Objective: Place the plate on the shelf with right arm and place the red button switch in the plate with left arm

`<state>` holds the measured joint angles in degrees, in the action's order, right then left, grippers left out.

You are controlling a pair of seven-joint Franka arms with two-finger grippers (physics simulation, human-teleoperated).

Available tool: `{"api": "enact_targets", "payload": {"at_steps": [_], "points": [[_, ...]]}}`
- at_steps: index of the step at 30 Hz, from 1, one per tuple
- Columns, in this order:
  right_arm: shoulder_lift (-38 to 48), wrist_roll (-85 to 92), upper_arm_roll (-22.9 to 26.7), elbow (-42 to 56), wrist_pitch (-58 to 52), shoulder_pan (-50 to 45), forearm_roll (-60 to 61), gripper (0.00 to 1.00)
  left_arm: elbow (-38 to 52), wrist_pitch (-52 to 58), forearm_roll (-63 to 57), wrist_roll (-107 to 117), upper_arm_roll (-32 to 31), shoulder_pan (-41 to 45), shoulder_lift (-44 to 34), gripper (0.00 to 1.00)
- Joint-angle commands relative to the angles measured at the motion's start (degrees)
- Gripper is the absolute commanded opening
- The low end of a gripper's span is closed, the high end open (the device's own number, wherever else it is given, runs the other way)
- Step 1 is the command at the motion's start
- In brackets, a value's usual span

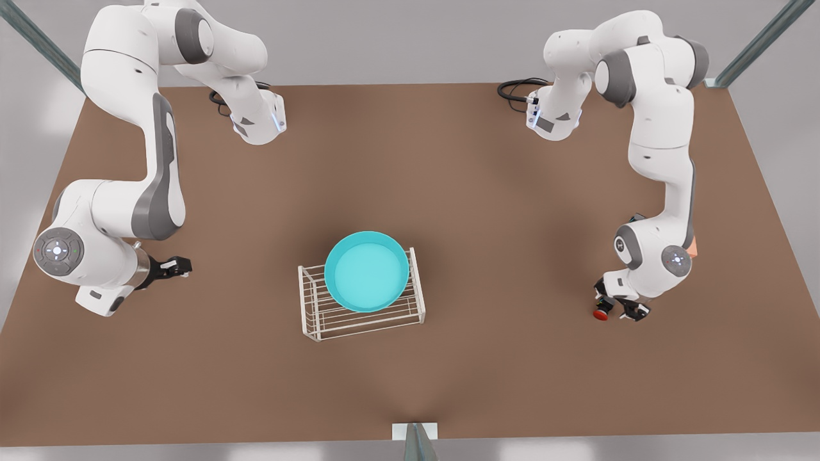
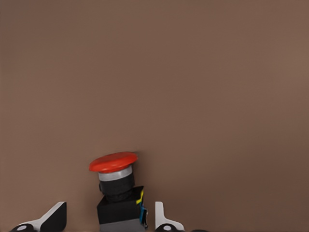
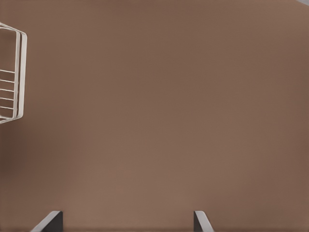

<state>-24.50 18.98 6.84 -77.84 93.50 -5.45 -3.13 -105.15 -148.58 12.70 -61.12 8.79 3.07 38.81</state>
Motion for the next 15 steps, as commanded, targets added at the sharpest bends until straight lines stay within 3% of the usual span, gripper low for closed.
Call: {"api": "enact_targets", "payload": {"at_steps": [1, 2, 3, 4, 9, 13, 15], "points": [[0.1, 0.4, 0.0, 0.1, 0.2, 0.0, 0.1, 1.0, 0.0, -1.3, 0.3, 2.8, 0.0, 0.0, 0.1, 0.86], [-0.1, 0.4, 0.0, 0.1, 0.2, 0.0, 0.1, 1.0, 0.0, -1.3, 0.3, 2.8, 0.0, 0.0, 0.1, 0.74], [-0.1, 0.4, 0.0, 0.1, 0.2, 0.0, 0.1, 1.0, 0.0, -1.3, 0.3, 3.1, 0.0, 0.1, 0.1, 0.49], [-0.1, 0.4, 0.0, 0.0, 0.3, 0.0, 0.1, 1.0, 0.0, -1.3, 0.3, 3.7, 0.0, 0.1, 0.1, 0.42], [-0.3, 0.3, 0.0, 0.1, 0.3, 0.0, 0.1, 1.0, 0.7, 0.1, 0.1, 5.7, 0.0, 0.5, -2.4, 0.39], [-0.3, 0.3, 0.0, 0.1, 0.3, 0.0, 0.1, 1.0, 12.3, 23.7, -7.6, 29.0, -0.2, 7.1, -6.5, 0.39], [-0.3, 0.4, 0.0, 0.1, 0.1, 0.0, 0.1, 1.0, 14.0, 26.1, -7.6, 41.0, -0.5, 11.3, -6.8, 0.39]]}}
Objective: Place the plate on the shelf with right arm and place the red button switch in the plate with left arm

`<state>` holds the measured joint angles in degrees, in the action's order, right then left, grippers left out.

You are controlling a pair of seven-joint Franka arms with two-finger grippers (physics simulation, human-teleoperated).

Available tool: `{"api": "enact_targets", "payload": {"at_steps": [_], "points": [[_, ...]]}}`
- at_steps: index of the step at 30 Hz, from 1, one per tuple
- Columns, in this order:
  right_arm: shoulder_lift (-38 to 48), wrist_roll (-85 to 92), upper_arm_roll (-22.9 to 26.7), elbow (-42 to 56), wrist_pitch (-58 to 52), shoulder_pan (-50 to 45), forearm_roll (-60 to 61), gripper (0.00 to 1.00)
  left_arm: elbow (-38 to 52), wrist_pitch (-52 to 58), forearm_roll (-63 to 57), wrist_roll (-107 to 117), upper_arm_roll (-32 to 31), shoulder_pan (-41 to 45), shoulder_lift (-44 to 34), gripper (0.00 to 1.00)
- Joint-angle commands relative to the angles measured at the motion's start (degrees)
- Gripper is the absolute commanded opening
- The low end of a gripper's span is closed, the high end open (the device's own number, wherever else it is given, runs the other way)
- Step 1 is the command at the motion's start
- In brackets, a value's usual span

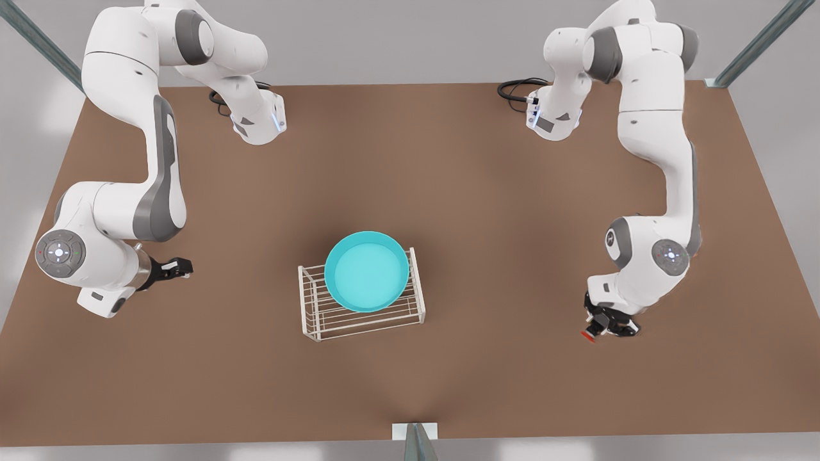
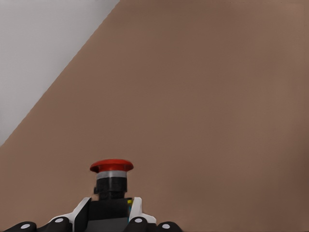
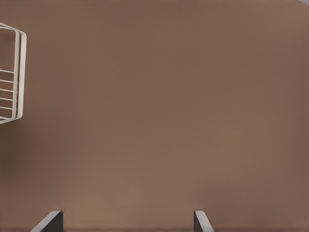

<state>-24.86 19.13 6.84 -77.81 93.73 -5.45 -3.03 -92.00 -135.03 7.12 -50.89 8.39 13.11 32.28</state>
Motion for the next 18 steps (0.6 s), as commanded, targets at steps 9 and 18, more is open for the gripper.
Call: {"api": "enact_targets", "payload": {"at_steps": [9, 18], "points": [[0.1, 0.2, 0.0, 0.0, 0.0, 0.0, 0.0, 1.0, 11.7, 26.6, -1.5, 72.2, -0.3, 18.3, -0.6, 0.36], [0.1, 0.3, 0.2, 0.0, -0.3, 0.0, 0.0, 1.0, 17.0, 26.8, -1.5, 106.6, -9.4, 23.7, -4.5, 0.36]]}}
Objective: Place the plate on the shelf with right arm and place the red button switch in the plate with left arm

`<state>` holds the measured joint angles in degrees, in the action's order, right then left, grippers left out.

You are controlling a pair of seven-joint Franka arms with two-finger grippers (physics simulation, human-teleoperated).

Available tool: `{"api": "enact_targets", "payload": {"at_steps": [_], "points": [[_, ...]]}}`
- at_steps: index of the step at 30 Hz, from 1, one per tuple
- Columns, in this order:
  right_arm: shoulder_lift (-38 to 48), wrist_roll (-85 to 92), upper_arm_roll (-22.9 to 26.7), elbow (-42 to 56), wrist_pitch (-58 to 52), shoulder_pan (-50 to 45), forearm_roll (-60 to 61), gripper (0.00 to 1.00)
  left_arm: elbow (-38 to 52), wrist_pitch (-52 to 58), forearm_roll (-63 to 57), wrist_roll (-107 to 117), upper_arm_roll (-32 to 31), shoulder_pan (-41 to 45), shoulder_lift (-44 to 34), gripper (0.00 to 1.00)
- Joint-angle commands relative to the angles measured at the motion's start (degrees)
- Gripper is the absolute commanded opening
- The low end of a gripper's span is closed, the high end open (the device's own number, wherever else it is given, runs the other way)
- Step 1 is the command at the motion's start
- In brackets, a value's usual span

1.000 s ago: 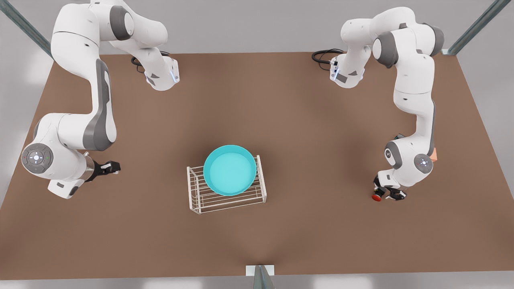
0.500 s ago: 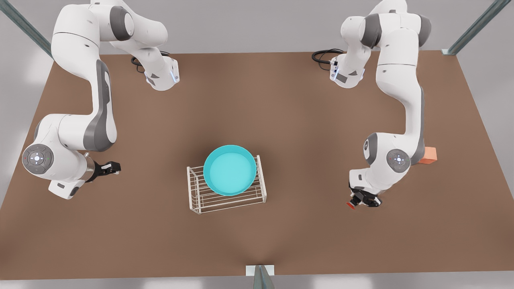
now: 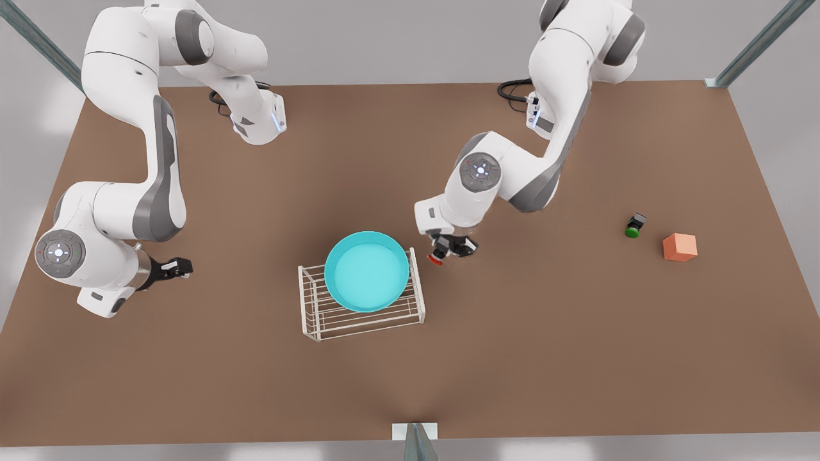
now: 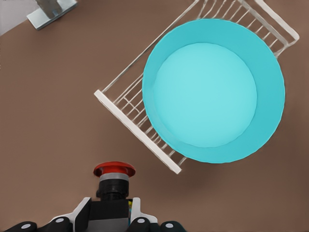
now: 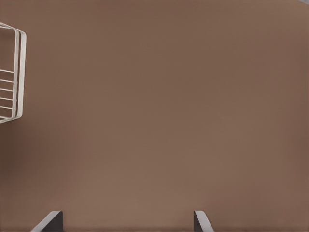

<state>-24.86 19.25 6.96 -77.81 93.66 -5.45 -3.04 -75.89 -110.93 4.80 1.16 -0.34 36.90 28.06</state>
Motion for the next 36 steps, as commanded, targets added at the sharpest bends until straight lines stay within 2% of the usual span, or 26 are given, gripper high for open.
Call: {"api": "enact_targets", "payload": {"at_steps": [1, 3, 6, 12, 13, 14, 18, 19, 20, 22, 23, 26, 27, 28, 29, 30, 32, 36], "points": [[0.1, 0.2, 0.1, 0.0, -0.2, 0.0, 0.0, 1.0, 3.5, 2.4, 1.0, 56.7, -0.6, -0.2, 0.3, 0.36], [0.1, 0.2, 0.1, 0.0, -0.1, 0.0, 0.1, 1.0, 6.5, -2.0, 2.3, 63.1, -1.4, -0.2, 2.4, 0.36], [0.1, 0.2, 0.1, 0.0, -0.1, 0.0, 0.1, 1.0, 6.6, -16.4, 2.4, 72.2, -3.5, -0.1, 6.2, 0.36], [0.0, 0.2, 0.0, 0.0, 0.0, 0.4, 0.0, 1.0, 6.6, -32.6, 2.3, 74.6, -7.9, -0.1, 11.5, 0.36], [0.0, 0.2, 0.0, 0.0, 0.0, 0.4, 0.0, 1.0, 6.9, -34.5, 2.3, 74.4, -8.5, -0.1, 12.1, 0.47], [0.1, 0.2, 0.0, 0.0, -0.1, 0.4, 0.0, 1.0, 6.8, -34.6, 1.6, 72.2, -8.5, -0.1, 12.1, 1.0], [0.0, 0.2, 0.1, 0.0, 0.1, 0.4, 0.0, 1.0, 5.8, -30.2, -4.4, 59.3, -8.4, -0.3, 11.9, 1.0], [0.0, 0.2, 0.0, 0.0, 0.1, 0.4, 0.0, 1.0, 5.9, -14.2, -5.2, 42.6, -8.1, -3.0, 10.7, 1.0], [0.0, 0.2, 0.0, 0.0, 0.1, 0.4, 0.0, 1.0, 6.4, -2.7, -5.2, 33.3, -8.0, -5.9, 8.2, 1.0], [0.0, 0.2, 0.0, 0.0, 0.2, 0.4, 0.0, 1.0, 6.4, 4.2, -5.8, 32.5, -6.3, -7.6, 5.8, 1.0], [-0.1, 0.2, 0.0, 0.0, 0.2, 0.4, 0.0, 1.0, 6.5, 6.8, -5.4, 32.7, -3.2, -7.9, 5.6, 1.0], [-0.2, 0.3, 0.1, 0.0, 0.2, 0.4, 0.1, 1.0, 6.5, 15.6, -5.2, 24.7, -2.7, -18.8, 1.7, 1.0], [-0.4, 0.3, 0.0, 0.0, 0.2, 0.4, 0.0, 1.0, 6.0, 20.2, -3.3, 14.2, -7.6, -28.7, -1.2, 1.0], [-0.4, 0.3, 0.0, 0.0, 0.2, 0.4, 0.0, 1.0, 2.1, 21.4, -2.0, 7.8, -6.1, -30.4, -4.8, 1.0], [-0.4, 0.3, 0.1, 0.0, 0.2, 0.4, 0.0, 1.0, -17.1, 8.2, 2.9, -0.4, -0.3, -30.0, -16.3, 1.0], [-0.4, 0.3, 0.1, 0.0, 0.1, 0.4, 0.0, 1.0, -23.4, 2.8, 2.9, -0.5, -0.2, -30.2, -19.9, 1.0], [-0.4, 0.3, 0.1, 0.0, 0.2, 0.4, 0.0, 1.0, -17.1, 4.9, 2.1, -0.6, -1.2, -30.4, -17.0, 1.0], [-0.5, 0.3, 0.1, 0.0, 0.2, 0.4, 0.1, 1.0, -16.7, 5.0, 1.4, -0.8, -1.4, -29.9, -16.8, 1.0]]}}
